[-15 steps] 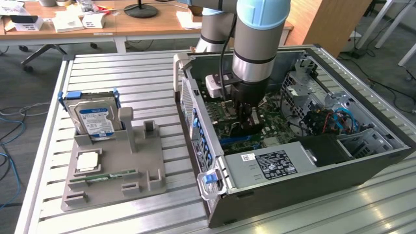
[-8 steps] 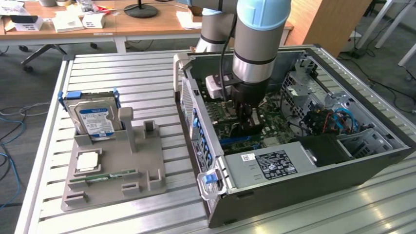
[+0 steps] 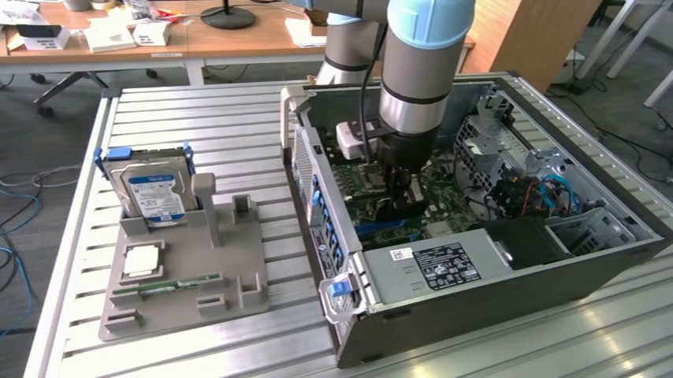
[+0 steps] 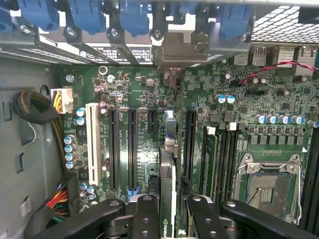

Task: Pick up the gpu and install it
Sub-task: 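Insert the gpu into the slot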

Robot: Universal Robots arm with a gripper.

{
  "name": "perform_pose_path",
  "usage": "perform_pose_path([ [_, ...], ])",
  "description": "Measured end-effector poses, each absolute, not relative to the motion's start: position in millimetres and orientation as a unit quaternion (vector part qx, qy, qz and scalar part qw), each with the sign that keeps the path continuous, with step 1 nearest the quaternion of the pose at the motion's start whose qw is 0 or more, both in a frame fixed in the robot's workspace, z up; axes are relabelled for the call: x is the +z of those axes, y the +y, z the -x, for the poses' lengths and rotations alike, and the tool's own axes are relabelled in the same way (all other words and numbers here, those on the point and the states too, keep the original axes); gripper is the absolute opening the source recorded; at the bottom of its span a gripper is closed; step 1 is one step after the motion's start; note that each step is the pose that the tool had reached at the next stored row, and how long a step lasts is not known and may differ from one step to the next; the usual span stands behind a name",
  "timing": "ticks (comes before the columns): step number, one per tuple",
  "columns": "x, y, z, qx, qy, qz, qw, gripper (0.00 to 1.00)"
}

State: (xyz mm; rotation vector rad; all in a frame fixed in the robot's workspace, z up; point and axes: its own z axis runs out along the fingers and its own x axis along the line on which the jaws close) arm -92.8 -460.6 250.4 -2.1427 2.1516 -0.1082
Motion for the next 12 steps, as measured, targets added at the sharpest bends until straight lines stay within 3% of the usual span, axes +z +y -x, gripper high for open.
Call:
perform_pose_path([
  [12,250.4,-460.8,95.8,-0.036,0.707,0.704,0.052,0.26],
])
